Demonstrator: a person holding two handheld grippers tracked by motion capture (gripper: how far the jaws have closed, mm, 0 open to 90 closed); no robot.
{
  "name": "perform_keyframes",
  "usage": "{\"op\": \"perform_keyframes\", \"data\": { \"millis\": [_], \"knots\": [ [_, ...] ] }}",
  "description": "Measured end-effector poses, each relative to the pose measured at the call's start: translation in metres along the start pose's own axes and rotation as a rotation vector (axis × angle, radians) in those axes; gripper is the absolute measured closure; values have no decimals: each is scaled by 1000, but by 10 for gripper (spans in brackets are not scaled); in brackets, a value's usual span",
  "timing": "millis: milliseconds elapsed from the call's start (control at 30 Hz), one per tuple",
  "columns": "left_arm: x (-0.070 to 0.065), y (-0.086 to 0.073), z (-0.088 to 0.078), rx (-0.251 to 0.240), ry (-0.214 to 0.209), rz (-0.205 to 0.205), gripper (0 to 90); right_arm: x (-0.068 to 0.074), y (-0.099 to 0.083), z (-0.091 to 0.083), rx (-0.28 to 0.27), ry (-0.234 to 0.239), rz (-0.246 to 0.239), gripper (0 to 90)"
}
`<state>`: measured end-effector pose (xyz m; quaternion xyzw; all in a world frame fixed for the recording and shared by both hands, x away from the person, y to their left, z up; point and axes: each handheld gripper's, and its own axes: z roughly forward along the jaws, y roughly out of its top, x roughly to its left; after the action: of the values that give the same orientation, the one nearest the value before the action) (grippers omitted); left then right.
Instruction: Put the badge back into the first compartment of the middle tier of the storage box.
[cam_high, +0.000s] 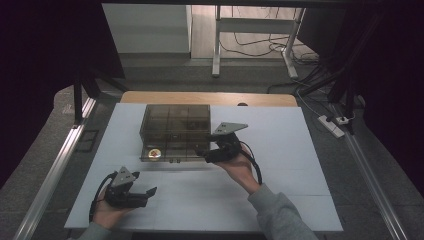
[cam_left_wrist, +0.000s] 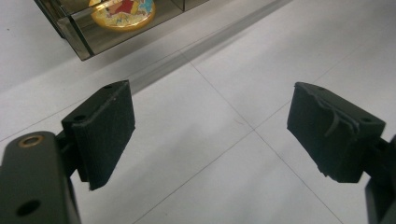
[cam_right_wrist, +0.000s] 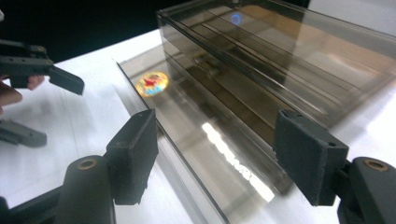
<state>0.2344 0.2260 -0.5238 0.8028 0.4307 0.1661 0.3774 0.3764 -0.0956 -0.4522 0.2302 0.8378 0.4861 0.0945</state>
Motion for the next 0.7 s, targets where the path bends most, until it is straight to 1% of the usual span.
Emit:
{"op": "perform_keyframes", "data": {
  "millis": [167,433,633,700],
  "knots": [
    [1,0,-1,-3,-1,-5,151,-8,-15,-19,13,-32,12,305],
    [1,0,0,-4,-4,-9,151,-20,-46,-55,24,-85,42,302],
    [1,0,-1,-7,-4,-12,151,-26,-68,-83,28,-131,65,300],
    [1,0,-1,-7,-4,-13,151,-29,-78,-92,26,-147,81,300]
  ]
}}
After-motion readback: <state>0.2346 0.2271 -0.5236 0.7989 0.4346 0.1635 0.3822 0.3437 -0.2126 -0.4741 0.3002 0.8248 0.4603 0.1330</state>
